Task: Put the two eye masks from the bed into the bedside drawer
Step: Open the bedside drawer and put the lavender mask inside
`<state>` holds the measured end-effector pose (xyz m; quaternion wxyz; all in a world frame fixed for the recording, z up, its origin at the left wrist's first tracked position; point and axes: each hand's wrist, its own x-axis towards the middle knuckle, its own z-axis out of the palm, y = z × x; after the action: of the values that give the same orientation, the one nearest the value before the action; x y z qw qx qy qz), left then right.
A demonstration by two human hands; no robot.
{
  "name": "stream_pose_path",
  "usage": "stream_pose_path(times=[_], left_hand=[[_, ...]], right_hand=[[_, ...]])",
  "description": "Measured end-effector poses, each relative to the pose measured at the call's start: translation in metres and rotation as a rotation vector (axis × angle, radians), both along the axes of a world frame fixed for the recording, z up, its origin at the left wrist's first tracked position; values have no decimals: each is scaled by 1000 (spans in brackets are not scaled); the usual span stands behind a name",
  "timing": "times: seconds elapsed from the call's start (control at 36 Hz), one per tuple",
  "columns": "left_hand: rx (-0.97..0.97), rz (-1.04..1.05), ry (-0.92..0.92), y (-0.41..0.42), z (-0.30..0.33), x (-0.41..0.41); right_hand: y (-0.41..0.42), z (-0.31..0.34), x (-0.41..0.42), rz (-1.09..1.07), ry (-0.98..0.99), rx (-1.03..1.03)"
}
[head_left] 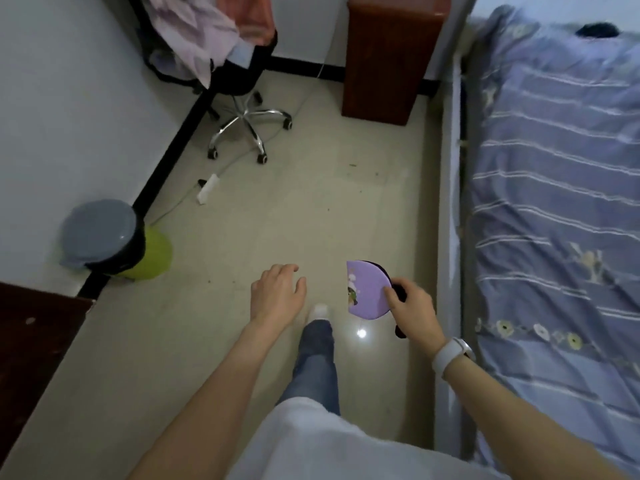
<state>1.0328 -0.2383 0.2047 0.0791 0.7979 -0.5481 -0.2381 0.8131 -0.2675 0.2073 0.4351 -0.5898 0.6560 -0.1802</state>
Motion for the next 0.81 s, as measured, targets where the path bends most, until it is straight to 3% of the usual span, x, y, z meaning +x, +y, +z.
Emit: stream_pose_path(times=[0.14,0.39,0.69,0.81], left_hand=[[18,-95,24,-142,6,18],[-9,-266,34,-381,25,4],[-22,-256,48,-668,2,-31],[-20,-216,78,-761,-2,-35]], right_hand=[[-120,4,9,-138,4,55],[-318,32,6,-371,-13,-27],[-592,-5,-34,-392,-13,18],[-692,-2,-39,-343,82,14]])
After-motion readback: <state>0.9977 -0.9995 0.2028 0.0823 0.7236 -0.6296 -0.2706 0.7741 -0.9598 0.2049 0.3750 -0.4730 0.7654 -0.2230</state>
